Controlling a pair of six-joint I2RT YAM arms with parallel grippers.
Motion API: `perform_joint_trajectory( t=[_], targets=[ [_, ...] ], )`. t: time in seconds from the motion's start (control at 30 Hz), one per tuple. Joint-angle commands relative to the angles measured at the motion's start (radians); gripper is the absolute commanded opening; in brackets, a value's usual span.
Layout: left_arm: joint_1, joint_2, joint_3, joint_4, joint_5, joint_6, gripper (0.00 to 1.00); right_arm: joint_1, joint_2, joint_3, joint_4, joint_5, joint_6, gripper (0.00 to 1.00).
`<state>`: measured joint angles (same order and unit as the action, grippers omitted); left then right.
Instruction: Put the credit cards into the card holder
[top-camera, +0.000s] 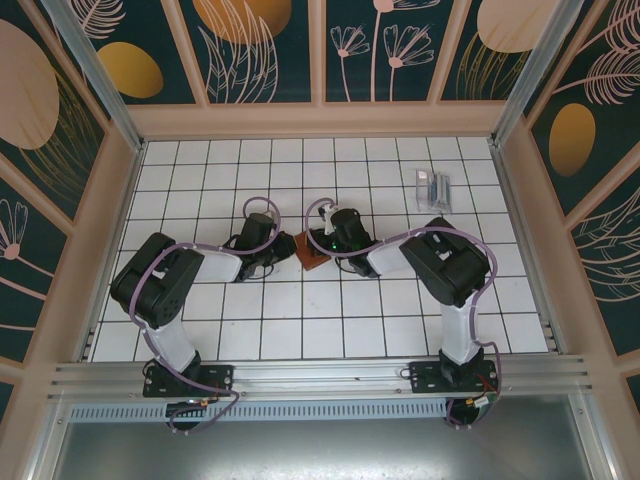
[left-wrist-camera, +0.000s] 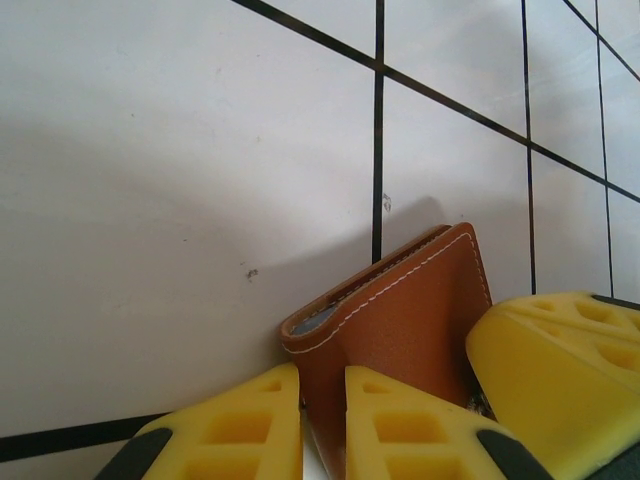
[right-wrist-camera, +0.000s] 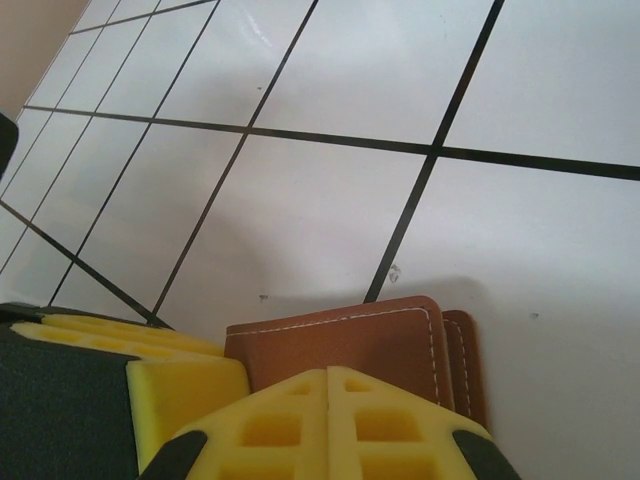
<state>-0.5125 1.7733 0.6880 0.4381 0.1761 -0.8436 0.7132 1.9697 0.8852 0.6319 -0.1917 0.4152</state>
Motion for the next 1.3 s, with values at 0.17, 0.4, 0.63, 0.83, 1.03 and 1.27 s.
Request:
perform_joint_trajectory(
  t=[0.17, 0.4, 0.63, 0.83, 1.03, 1.27],
  targets=[
    [-0.012, -0.002, -0.033, -0.092, 0.02, -0.011, 0.16, -0.006, -0.023, -0.013, -0.041, -0.031, -0.059, 0.0],
    [-0.012, 0.003, -0.023, -0.103, 0.022, -0.008, 0.16, 0.017, 0.0, -0.028, -0.024, -0.007, -0.068, 0.0],
    [-0.012, -0.013, -0.027, -0.119, 0.016, -0.005, 0.16, 0.014, -0.033, -0.026, -0.09, 0.013, -0.149, 0.0],
    [-0.012, -0.007, -0.025, -0.113, 0.024, -0.01, 0.15, 0.026, 0.009, -0.001, -0.091, 0.003, -0.163, 0.0],
    [-0.011, 0.006, -0.034, -0.088, 0.049, -0.022, 0.15, 0.043, 0.034, 0.006, -0.069, 0.064, -0.131, 0.0],
    [-0.012, 0.002, -0.033, -0.095, 0.041, -0.016, 0.14, 0.042, 0.025, 0.009, -0.091, 0.066, -0.145, 0.0]
  ],
)
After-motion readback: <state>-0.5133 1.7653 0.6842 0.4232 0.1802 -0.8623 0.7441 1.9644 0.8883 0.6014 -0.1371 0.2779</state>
